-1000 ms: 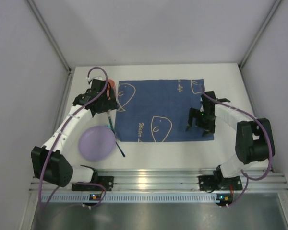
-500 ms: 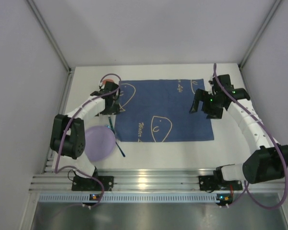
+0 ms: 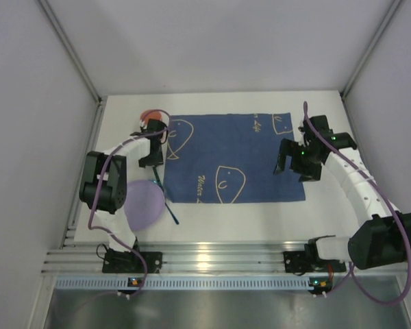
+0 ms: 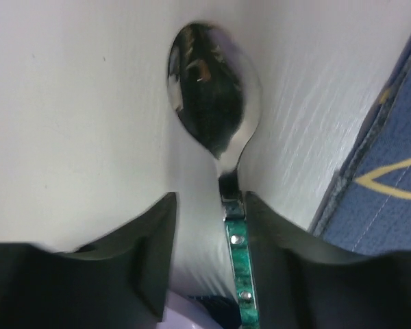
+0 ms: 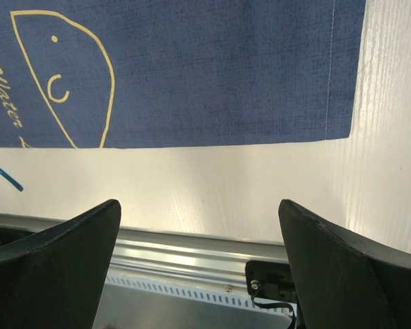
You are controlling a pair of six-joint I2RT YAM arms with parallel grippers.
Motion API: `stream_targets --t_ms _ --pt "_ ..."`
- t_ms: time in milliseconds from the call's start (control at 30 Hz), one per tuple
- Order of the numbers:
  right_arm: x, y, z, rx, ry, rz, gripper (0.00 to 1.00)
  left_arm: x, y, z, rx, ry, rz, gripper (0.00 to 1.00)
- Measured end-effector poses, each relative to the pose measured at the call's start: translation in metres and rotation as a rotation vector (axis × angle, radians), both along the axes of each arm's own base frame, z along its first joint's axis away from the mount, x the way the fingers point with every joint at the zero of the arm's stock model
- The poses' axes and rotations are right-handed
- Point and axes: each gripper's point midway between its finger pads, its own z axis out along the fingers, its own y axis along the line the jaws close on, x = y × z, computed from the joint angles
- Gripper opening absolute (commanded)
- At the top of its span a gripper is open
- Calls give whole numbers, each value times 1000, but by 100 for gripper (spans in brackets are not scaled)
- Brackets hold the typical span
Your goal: Set the dinner table for one person
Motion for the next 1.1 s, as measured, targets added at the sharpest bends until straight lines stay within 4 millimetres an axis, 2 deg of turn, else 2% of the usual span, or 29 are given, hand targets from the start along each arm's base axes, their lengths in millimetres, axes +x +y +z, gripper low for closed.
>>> stream_targets --t_ms 67,100,167,200,233,467,567,633,733,767,867,933,1033,1100 --pt "0 -1 1 -5 -5 1 100 3 2 -1 -12 -5 -1 35" --pt "-1 -2 1 -8 -7 1 100 5 2 -2 -21 -8 -3 26" --pt "-1 -3 1 -13 -6 3 100 8 4 -3 -34 -11 -7 16" --pt "-1 -3 1 -15 -6 3 100 9 6 -3 -37 -13 -3 6" --pt "-1 -4 1 -17 -7 3 100 9 9 -3 -36 -14 2 0" --pt "-5 -6 -2 -28 0 19 100 8 27 1 -25 -3 18 0" --pt "-5 -6 -1 -29 -6 24 100 1 29 11 -32 10 18 0" --pt "-5 -6 1 -28 -14 25 100 0 27 28 -45 -8 16 0" --pt "-6 -6 3 -26 -25 25 100 10 16 72 -98 -96 22 0" --pt "-6 -6 4 -25 -29 25 100 16 10 94 -121 -150 24 0" --pt "-6 -6 6 -24 -39 25 100 27 -20 145 -180 -276 -1 0" --pt "-7 -6 8 -22 -48 24 100 31 -58 174 -233 -344 -51 0" --pt "-11 -7 8 -23 -54 21 100 32 -142 202 -357 -391 -177 0" --pt "-16 -10 7 -30 -57 10 100 33 -196 205 -420 -383 -258 0"
